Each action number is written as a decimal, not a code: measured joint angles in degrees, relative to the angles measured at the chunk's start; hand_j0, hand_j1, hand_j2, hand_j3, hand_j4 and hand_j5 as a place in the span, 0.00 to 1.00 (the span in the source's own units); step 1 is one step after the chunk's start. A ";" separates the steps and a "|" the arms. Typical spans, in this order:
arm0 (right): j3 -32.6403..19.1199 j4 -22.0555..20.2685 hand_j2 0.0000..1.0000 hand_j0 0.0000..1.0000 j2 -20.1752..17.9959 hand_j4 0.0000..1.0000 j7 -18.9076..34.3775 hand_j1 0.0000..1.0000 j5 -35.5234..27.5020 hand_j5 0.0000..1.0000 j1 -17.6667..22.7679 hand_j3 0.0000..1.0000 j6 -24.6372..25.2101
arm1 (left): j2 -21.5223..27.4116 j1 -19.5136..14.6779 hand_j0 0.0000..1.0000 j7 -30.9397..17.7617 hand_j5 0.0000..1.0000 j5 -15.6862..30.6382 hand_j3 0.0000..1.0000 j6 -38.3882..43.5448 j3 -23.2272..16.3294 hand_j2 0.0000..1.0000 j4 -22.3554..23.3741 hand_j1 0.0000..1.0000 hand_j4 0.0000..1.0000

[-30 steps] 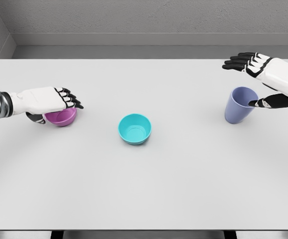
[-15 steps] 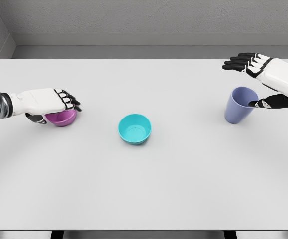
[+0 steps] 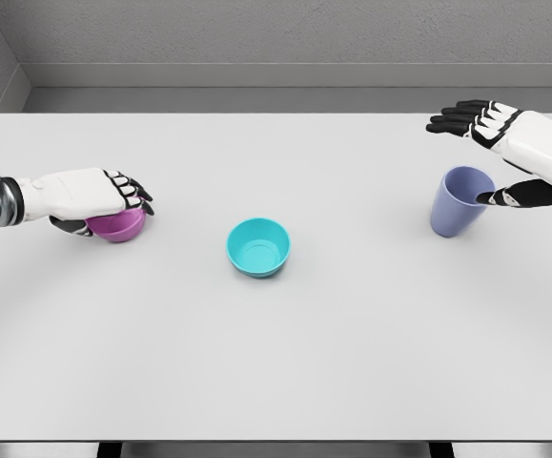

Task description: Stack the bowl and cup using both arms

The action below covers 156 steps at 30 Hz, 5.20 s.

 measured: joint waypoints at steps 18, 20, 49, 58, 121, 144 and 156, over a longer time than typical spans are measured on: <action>-0.01 0.00 1.00 1.00 -0.09 1.00 0.00 1.00 0.01 1.00 0.00 1.00 0.00 | -5.62 -3.78 0.72 0.05 0.72 2.28 0.72 -0.05 -0.03 0.72 -3.91 0.72 0.72; 0.01 0.00 1.00 1.00 -0.09 1.00 0.00 1.00 0.01 1.00 0.00 1.00 0.00 | -6.45 -4.04 0.72 -0.05 0.72 2.23 0.72 -0.05 -0.09 0.72 -4.82 0.72 0.72; 0.02 0.00 1.00 1.00 -0.18 1.00 0.00 1.00 0.02 1.00 0.09 1.00 0.00 | -14.92 -8.79 0.73 -0.24 0.73 1.37 0.73 -0.05 -11.76 0.73 -12.22 0.73 0.73; 0.05 0.00 1.00 1.00 -0.18 1.00 0.00 1.00 0.02 1.00 0.09 1.00 0.00 | -14.17 -8.79 0.74 -0.21 0.74 1.20 0.74 -0.04 -12.17 0.74 -12.28 0.74 0.74; 0.09 11.63 1.00 1.00 8.10 1.00 26.46 1.00 -0.01 1.00 -10.90 1.00 8.79 | 9.84 -1.85 1.00 5.71 1.00 14.10 1.00 -0.01 0.49 1.00 -3.99 1.00 1.00; 10.00 21.54 1.00 1.00 10.90 1.00 26.46 1.00 0.96 1.00 -15.38 1.00 9.10 | 9.53 -1.85 1.00 5.21 1.00 13.17 1.00 -0.01 0.38 1.00 -3.99 1.00 1.00; 13.37 23.26 0.89 0.89 12.30 0.89 26.46 0.89 0.89 0.89 -17.31 0.89 9.10 | 9.27 -1.85 1.00 5.15 1.00 13.10 1.00 -0.01 0.38 1.00 -3.99 1.00 1.00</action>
